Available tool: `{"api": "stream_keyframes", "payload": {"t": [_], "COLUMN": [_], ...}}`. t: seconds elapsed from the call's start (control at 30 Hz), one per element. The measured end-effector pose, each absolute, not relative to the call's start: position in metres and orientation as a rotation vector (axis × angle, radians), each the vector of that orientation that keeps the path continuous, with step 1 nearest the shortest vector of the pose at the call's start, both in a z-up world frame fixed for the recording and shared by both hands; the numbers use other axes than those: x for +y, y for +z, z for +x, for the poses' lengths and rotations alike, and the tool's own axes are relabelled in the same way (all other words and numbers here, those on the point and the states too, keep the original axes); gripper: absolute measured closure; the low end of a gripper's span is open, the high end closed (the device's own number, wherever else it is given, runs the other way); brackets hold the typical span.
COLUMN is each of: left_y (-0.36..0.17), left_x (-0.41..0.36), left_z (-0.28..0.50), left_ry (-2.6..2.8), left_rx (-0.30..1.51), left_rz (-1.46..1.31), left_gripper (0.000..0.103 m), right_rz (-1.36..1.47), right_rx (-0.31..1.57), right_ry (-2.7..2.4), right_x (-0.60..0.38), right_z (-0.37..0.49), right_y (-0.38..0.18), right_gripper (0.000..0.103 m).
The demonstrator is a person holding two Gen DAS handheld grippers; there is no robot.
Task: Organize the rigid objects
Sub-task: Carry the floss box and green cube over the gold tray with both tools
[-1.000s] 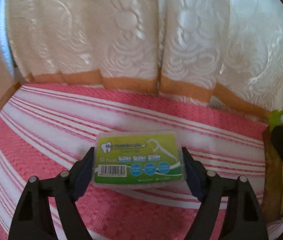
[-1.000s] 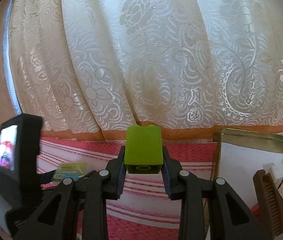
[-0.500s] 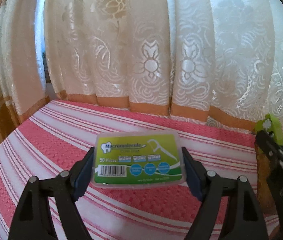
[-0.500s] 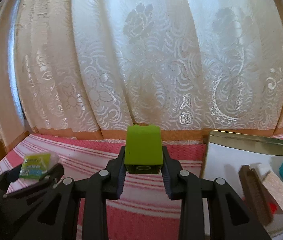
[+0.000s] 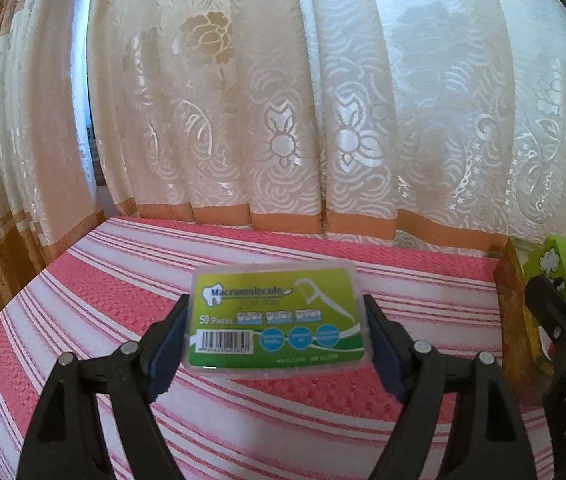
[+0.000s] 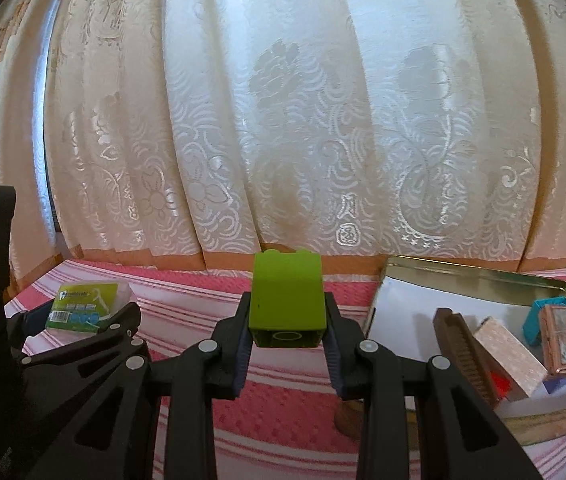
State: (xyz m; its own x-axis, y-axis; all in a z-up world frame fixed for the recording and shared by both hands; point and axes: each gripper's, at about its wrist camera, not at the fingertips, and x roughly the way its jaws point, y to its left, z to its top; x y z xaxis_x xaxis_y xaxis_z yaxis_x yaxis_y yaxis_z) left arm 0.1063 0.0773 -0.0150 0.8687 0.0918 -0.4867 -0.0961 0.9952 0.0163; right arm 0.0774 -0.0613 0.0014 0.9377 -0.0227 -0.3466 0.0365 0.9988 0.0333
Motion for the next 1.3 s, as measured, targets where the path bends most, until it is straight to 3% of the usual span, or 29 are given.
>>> {"api": "stream_keyframes", "payload": {"t": [1.3], "left_y": [-0.009], "left_x": [0.037], "left_z": [0.056], "left_ry": [0.003], "left_rx": [0.442], "left_rz": [0.035], "left_gripper": [0.022], "right_rz": [-0.003], "right_rx": [0.337], "right_ry": [-0.087], "right_x": [-0.105], "right_z": [0.014], "right_y": [0.005], "right_gripper": [0.069]}}
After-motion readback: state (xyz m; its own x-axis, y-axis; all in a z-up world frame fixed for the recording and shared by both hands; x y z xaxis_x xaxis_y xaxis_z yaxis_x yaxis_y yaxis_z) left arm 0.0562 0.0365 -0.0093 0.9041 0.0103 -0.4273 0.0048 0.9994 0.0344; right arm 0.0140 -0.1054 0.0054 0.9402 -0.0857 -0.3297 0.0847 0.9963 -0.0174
